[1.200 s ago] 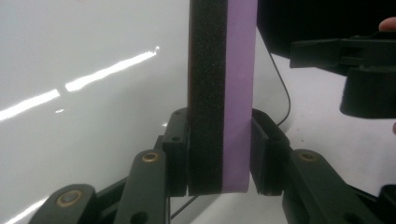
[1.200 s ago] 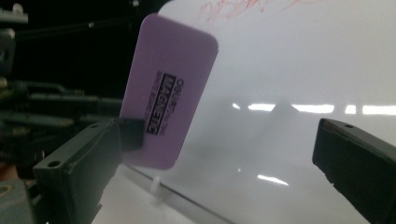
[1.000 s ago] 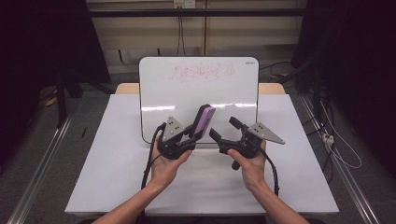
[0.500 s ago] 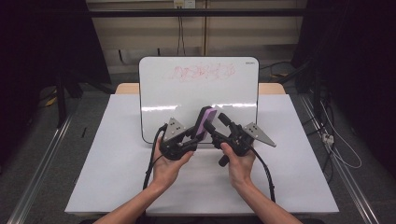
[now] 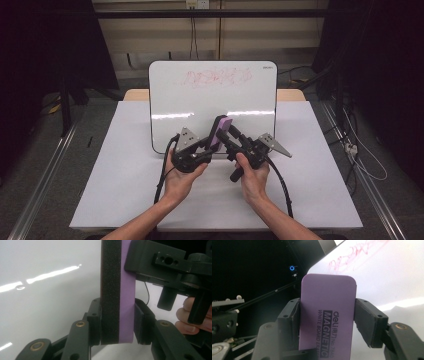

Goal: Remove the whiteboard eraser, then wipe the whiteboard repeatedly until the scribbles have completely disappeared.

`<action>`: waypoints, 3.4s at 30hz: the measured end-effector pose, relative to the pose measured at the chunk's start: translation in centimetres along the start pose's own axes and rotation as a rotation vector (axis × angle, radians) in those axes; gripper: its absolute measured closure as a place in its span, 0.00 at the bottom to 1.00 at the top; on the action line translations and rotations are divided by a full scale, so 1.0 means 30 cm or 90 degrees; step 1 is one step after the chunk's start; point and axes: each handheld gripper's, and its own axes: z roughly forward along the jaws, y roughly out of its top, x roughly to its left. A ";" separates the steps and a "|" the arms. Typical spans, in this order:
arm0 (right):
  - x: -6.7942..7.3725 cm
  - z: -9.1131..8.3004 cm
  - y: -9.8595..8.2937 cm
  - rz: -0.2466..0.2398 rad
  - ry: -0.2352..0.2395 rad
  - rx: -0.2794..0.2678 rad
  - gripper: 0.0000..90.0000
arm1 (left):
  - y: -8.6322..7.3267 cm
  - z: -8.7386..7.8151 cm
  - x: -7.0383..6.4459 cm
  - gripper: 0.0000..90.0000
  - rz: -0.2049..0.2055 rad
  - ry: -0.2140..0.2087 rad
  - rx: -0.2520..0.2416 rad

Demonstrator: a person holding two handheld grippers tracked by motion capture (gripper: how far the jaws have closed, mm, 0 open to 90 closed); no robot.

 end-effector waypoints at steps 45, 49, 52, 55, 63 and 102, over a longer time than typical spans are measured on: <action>-0.028 -0.074 0.077 -0.179 -0.045 0.068 0.47 | -0.070 -0.145 0.145 0.07 0.041 0.062 0.031; -0.036 -0.083 0.085 -0.203 -0.061 0.074 0.47 | -0.108 -0.169 0.166 0.07 0.035 0.086 0.044; -0.039 -0.087 0.089 -0.218 -0.066 0.076 0.47 | -0.130 -0.182 0.176 0.07 0.030 0.088 0.048; -0.040 -0.094 0.095 -0.248 -0.077 0.083 0.47 | -0.154 -0.211 0.193 0.06 0.025 0.086 0.054; -0.041 -0.097 0.113 -0.291 -0.100 0.094 0.47 | -0.210 -0.306 0.220 0.04 0.025 0.121 0.042; -0.071 0.145 0.478 -0.598 -0.322 0.196 0.47 | -0.279 -0.327 0.244 0.06 -0.002 0.121 0.045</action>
